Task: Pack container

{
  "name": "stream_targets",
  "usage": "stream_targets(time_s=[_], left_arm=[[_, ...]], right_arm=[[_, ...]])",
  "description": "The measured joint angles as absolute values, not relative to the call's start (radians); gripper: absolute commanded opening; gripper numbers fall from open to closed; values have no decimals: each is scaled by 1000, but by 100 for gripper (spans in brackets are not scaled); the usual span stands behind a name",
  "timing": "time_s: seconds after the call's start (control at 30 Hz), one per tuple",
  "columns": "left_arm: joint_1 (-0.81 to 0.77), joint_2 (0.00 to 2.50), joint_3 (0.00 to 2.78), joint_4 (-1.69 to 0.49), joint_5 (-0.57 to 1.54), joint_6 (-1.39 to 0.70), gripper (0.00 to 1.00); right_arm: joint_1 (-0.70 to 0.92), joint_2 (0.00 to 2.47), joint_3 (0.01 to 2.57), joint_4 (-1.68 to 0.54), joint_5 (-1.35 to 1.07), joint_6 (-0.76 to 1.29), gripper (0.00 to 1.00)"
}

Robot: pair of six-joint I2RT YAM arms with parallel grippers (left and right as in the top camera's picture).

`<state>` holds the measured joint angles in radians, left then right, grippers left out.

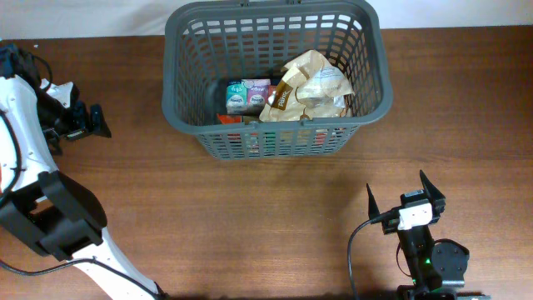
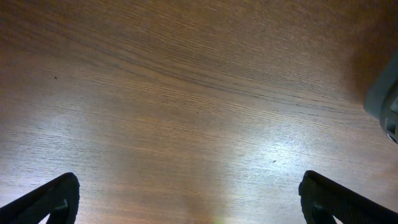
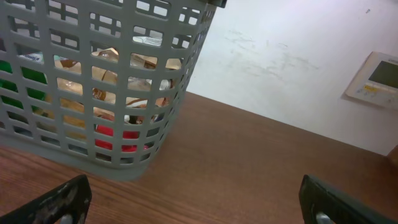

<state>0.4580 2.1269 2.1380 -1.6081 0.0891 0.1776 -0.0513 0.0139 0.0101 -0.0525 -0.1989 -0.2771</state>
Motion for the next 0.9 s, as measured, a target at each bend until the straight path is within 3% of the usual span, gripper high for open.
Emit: stream_targets(time_s=[0.67,0.9], left_arm=[[444,2112,2136,-1607,88,178,99],[343,1835,2124,-1600,86,178,99]], right_arm=[[-51,14,10,-52,-199,-277,99],[-51,14,10,-53,-199,-278,99]])
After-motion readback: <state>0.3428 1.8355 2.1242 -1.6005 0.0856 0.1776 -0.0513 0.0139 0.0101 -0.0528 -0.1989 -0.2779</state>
